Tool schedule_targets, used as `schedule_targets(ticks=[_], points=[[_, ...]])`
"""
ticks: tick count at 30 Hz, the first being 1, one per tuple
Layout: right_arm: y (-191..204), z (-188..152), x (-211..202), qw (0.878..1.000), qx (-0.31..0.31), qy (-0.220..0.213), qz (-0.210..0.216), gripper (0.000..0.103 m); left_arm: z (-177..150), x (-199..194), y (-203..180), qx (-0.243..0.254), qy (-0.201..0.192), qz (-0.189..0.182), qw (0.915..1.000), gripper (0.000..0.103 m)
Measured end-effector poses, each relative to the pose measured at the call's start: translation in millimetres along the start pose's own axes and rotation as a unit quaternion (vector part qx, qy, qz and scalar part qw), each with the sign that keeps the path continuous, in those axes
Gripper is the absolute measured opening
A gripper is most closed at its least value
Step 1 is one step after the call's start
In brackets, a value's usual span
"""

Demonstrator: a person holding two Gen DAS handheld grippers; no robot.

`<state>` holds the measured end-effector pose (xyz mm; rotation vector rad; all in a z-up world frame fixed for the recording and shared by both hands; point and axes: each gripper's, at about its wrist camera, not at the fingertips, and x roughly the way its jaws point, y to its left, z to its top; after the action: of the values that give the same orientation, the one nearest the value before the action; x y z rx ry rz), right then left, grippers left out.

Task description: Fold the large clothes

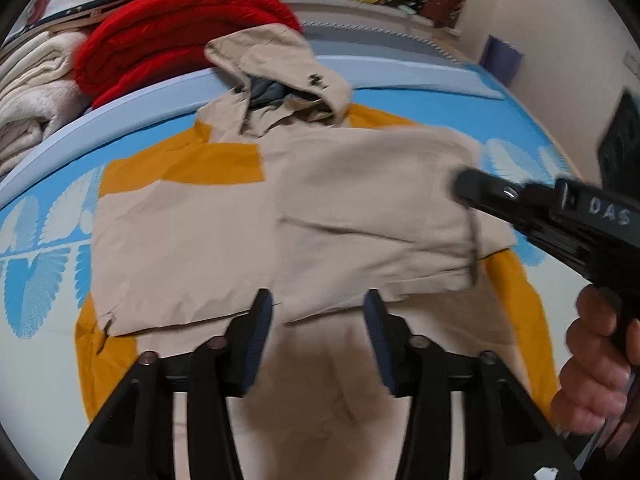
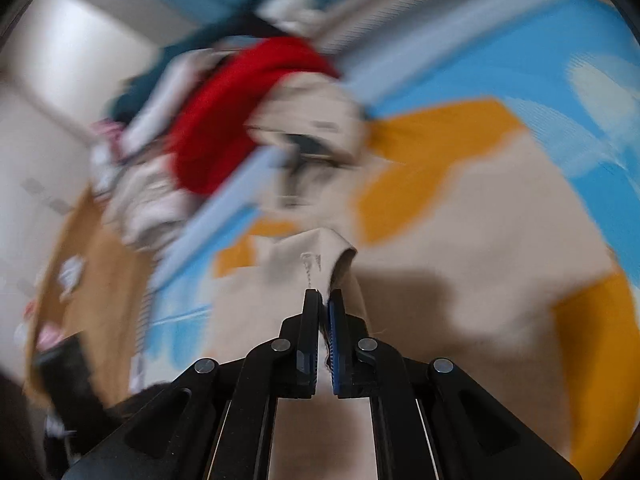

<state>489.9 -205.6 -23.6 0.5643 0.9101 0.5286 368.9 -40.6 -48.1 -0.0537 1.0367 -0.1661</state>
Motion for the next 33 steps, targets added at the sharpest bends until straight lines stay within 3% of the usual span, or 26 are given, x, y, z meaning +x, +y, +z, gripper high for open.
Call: schedule_targets(ticks=[2,5,12,13,14,16,17,18,19,21,24,26,27,30,33], points=[[23,0,2,0.999,-0.027,0.007,0.047,0.005,0,-5,-8,0.010,-0.011,-0.014,0.9998,0.059],[38,-3,7,0.997,-0.040,0.016,0.067,0.005,-1,-11,-20,0.025,-0.026,-0.036,0.9987,0.064],[49,-12,10,0.992,-0.036,0.043,0.113,0.005,3,-10,-22,0.024,-0.034,-0.024,0.9989,0.064],[52,-14,10,0.990,-0.040,0.050,0.126,0.005,3,-9,-20,0.023,-0.033,-0.016,0.9991,0.059],[54,-16,13,0.988,-0.041,0.060,0.139,0.006,4,-7,-17,0.021,-0.031,-0.004,0.9993,0.038],[56,-17,19,0.984,-0.041,0.081,0.151,0.008,5,-3,-5,0.009,-0.015,0.012,0.9998,0.014],[54,-17,19,0.985,-0.040,0.081,0.146,0.010,6,-4,5,-0.008,-0.015,0.019,0.9997,0.012],[52,-17,19,0.987,-0.036,0.078,0.136,0.020,7,-6,17,-0.027,-0.020,0.027,0.9991,0.012],[47,-16,18,0.989,-0.028,0.072,0.127,0.038,8,-9,29,-0.044,-0.023,0.040,0.9980,0.012],[34,-12,13,0.995,-0.010,0.050,0.084,0.057,11,-16,59,-0.091,-0.028,0.064,0.9934,0.012],[6,-6,9,0.999,0.035,0.027,0.010,0.058,9,-23,111,-0.178,-0.026,0.071,0.9810,0.012],[-17,-4,12,0.996,0.071,0.036,-0.046,0.058,4,-22,140,-0.224,-0.019,0.067,0.9721,0.018],[-31,-6,15,0.991,0.092,0.047,-0.085,0.058,1,-20,154,-0.245,-0.016,0.054,0.9677,0.019],[-73,-14,23,0.972,0.158,0.078,-0.155,0.058,-9,-16,190,-0.309,-0.010,0.023,0.9508,0.035],[-112,-25,26,0.955,0.233,0.091,-0.161,0.055,-23,-12,218,-0.373,-0.005,-0.007,0.9279,0.037]])
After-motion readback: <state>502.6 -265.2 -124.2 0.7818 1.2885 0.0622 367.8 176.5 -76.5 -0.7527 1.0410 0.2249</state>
